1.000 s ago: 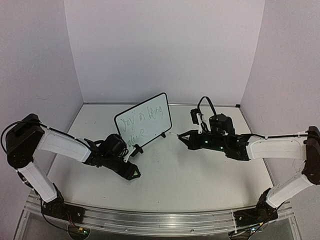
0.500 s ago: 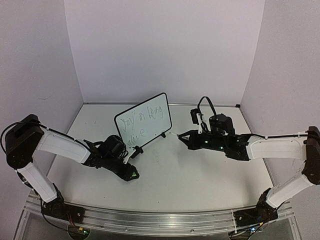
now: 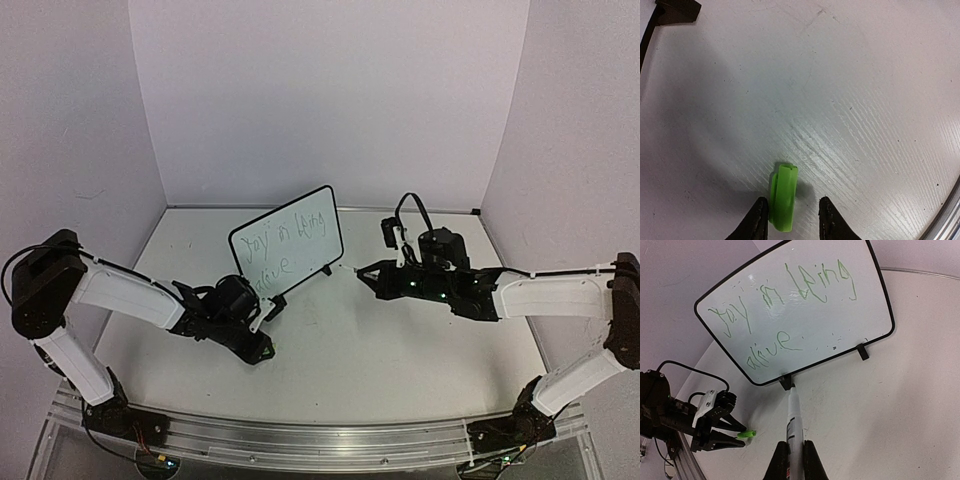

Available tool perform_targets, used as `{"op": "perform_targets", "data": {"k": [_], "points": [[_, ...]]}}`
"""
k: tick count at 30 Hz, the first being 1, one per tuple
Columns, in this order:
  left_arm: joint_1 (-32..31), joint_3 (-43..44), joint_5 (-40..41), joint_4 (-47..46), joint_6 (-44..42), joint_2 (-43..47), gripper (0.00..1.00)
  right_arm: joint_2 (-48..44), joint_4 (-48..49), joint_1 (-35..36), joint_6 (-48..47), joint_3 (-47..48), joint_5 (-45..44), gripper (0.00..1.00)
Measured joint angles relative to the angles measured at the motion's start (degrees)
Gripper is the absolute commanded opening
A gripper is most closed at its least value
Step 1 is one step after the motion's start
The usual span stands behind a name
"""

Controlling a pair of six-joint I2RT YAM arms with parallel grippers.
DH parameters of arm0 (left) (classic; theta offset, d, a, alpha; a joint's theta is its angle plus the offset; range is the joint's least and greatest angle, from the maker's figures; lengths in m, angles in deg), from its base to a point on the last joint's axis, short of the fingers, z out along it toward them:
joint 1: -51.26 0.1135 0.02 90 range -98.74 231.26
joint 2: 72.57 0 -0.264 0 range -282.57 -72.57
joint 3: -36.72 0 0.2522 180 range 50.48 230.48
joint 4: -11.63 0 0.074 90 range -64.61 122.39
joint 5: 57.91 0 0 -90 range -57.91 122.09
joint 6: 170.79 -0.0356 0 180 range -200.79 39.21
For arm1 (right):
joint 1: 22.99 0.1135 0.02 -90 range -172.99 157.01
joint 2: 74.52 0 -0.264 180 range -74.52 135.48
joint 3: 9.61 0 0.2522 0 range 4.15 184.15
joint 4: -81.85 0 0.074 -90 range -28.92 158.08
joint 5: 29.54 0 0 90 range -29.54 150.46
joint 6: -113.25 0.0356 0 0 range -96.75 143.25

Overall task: Write a sentence on the whiteboard
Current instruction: Pick up the pen cap from the center of the board.

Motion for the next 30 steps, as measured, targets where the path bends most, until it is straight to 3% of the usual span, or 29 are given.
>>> {"op": "perform_targets", "data": {"k": [19,30], "points": [[-4.6,3.8,7.5,4.2,1.9,-2.5,0.24,-0.1,0.1,0.0,0.0,-0.2,-0.4,0.0],[-6.9,6.2,12.3,7.1,3.6,-4.2,0.24,-1.0,-0.1,0.0,-0.2,-1.5,-0.8,0.0]]}}
